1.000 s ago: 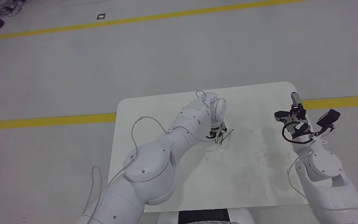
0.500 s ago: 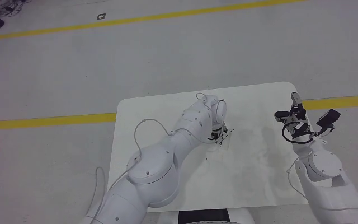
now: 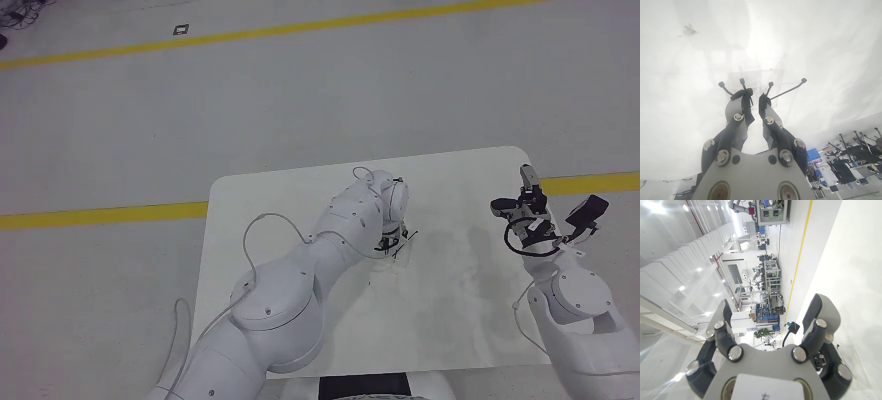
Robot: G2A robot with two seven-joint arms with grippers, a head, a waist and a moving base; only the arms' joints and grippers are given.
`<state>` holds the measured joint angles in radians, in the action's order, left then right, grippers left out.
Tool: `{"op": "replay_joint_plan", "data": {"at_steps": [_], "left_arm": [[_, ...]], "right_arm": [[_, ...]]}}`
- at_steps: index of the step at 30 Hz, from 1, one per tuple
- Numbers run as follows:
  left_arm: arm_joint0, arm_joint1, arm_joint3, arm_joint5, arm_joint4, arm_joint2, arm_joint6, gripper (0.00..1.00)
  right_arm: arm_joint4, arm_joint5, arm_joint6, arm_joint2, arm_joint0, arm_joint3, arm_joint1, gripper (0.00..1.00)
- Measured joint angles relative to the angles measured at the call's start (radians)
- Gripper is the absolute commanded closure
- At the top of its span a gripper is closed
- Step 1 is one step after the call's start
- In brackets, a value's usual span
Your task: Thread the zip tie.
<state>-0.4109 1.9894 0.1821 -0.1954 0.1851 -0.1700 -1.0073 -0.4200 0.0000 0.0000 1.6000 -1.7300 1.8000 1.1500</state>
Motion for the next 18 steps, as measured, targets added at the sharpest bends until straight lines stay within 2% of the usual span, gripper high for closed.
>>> {"op": "replay_joint_plan", "data": {"at_steps": [6,18], "left_arm": [[0.005,0.005,-0.004,0.001,0.000,-0.001,-0.006,0.80],[0.013,0.006,-0.016,0.017,-0.015,-0.009,-0.005,0.82]], "right_arm": [[0.000,0.000,0.000,0.000,0.000,0.000,0.000,0.00],[0.000,0.000,0.000,0.000,0.000,0.000,0.000,0.00]]}}
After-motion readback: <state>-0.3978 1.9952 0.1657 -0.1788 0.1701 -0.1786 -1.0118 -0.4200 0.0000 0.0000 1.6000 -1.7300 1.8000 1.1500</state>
